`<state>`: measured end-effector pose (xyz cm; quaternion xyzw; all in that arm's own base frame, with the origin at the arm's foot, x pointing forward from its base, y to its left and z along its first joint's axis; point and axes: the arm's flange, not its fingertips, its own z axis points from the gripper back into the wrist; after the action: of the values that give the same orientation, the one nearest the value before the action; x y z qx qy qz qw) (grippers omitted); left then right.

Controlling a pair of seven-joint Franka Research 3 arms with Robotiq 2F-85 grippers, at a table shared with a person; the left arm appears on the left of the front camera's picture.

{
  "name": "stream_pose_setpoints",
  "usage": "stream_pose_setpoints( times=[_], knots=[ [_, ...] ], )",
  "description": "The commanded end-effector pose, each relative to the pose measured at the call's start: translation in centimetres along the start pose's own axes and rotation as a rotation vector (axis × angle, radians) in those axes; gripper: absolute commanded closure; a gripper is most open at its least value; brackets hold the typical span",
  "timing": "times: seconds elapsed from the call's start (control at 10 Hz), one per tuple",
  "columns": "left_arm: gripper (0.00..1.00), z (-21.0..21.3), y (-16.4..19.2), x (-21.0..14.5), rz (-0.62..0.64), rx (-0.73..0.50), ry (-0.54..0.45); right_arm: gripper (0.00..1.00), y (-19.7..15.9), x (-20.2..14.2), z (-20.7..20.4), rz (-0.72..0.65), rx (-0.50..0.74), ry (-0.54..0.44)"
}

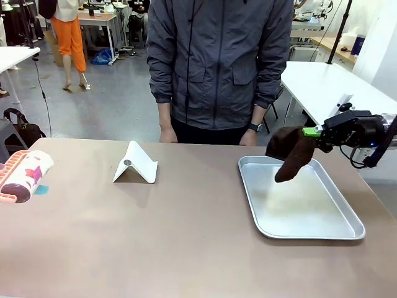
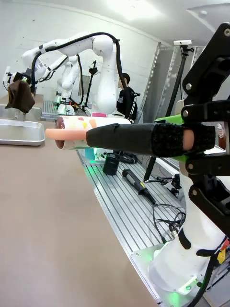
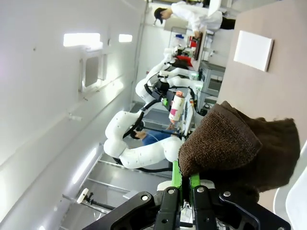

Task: Clean the surface of the table.
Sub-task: Return the Lint Roller and towel to their original positions.

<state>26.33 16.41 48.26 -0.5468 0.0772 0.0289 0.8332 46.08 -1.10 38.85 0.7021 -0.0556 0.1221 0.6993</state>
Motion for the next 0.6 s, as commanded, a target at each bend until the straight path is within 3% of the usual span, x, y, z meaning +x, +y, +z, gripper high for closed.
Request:
stream_pose_setpoints(
  times=[0.0,0.2,0.5],
  knots=[
    [0.78,-6.6,-11.6,8.1,0.153,0.191,0.039,0.93,2.3,7.4,-11.4,-0.031,-0.169,-0.043],
    [0.78,-7.6,-12.7,8.9,0.154,0.211,0.051,0.93,2.4,7.8,-12.9,-0.031,-0.180,-0.026],
    [0.78,-13.2,-18.2,13.6,0.156,0.352,-0.014,0.93,2.0,8.3,-21.2,-0.019,-0.270,0.105]
  ],
)
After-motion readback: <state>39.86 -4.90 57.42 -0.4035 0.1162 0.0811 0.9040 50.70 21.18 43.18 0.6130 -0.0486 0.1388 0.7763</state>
